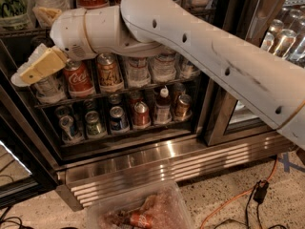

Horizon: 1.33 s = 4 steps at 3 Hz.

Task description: Pick green can from top shelf of fridge

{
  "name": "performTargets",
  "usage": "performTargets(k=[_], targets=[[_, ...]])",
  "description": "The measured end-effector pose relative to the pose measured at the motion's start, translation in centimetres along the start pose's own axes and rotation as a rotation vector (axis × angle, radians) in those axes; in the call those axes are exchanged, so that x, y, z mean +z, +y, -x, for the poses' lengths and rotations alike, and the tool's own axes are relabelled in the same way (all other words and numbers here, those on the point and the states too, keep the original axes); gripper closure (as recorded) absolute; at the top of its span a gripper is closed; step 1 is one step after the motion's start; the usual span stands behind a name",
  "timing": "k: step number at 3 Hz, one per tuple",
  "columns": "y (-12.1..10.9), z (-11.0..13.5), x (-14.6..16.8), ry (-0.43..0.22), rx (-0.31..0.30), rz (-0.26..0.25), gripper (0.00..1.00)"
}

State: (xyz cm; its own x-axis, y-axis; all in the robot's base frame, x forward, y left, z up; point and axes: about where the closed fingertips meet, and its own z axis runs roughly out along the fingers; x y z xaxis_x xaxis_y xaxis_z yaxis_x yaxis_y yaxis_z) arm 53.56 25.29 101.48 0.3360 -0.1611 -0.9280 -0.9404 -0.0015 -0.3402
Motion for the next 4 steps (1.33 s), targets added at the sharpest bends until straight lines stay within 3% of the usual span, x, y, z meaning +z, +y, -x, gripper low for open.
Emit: performTargets(k=[1,2,3,4], targets=[[-1.4,1.0,0.7,-0.022,0.031,-0.086,0.0],[-1.7,1.7,1.0,-0.032,0.042,-0.113,0.0],[-1.4,3.1,2.1,-0.071,0.045,-0.091,0.0],[-0.3,4.1,4.6,-0.119,0.058,-0.017,0.0]])
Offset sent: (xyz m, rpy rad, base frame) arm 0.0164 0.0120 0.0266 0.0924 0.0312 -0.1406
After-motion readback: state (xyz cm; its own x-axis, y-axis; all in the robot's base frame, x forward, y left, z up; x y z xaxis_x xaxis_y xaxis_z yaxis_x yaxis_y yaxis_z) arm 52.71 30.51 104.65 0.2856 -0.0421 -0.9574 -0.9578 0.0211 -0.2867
